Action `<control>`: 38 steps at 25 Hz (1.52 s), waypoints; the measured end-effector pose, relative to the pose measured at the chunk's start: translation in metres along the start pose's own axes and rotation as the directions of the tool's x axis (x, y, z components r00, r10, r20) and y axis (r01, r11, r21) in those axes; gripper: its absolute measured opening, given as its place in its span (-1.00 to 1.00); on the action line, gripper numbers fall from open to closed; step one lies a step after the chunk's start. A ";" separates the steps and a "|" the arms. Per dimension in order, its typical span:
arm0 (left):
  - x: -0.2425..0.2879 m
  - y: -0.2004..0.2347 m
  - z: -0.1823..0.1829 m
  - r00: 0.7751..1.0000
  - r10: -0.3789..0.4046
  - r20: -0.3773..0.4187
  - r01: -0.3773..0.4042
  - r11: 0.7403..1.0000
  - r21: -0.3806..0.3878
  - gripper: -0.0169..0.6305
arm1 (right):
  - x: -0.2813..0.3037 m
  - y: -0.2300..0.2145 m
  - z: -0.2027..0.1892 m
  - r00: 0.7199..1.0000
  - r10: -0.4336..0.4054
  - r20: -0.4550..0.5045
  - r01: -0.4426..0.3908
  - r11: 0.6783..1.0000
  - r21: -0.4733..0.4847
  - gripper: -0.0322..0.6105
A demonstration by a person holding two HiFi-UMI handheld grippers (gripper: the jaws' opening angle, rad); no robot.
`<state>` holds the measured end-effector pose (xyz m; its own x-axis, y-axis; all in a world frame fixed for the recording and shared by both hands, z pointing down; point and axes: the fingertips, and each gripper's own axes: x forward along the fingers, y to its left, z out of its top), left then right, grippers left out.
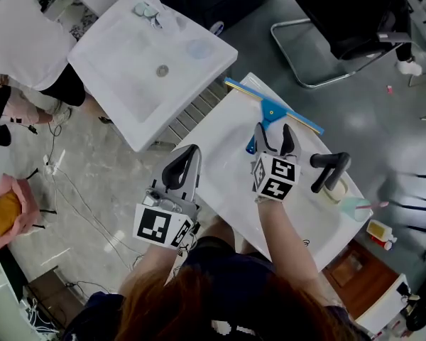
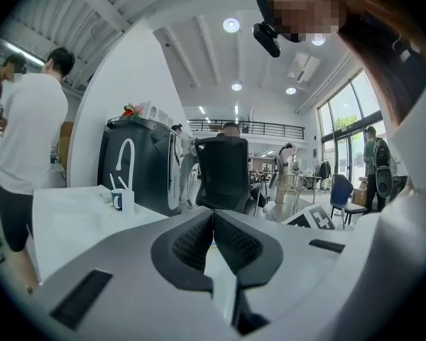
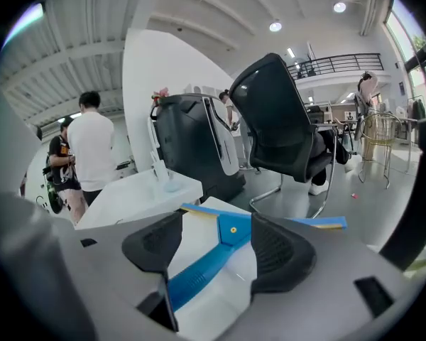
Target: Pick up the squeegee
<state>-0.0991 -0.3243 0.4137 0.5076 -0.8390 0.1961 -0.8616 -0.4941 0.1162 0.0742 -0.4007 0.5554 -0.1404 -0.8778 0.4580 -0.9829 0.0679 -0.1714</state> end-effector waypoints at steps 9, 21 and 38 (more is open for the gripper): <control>0.010 0.011 -0.018 0.999 -0.009 -0.034 0.009 1.000 -0.008 -0.89 | 0.040 0.002 -0.035 0.994 -0.019 -0.110 0.022 0.999 0.023 0.10; 0.016 0.007 -0.034 0.998 -0.032 -0.060 0.030 0.999 -0.040 -0.89 | 0.049 0.000 -0.059 0.975 -0.028 -0.219 0.031 0.999 0.008 0.13; 0.015 0.018 -0.038 0.998 -0.004 -0.065 0.002 0.999 -0.039 -0.89 | 0.050 -0.011 -0.074 0.964 -0.084 -0.254 0.066 0.995 -0.081 -0.40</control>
<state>-0.1067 -0.3367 0.4553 0.5101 -0.8203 0.2585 -0.8601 -0.4863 0.1541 0.0687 -0.4102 0.6444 -0.0828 -0.7313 0.6770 -0.9964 0.0480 -0.0701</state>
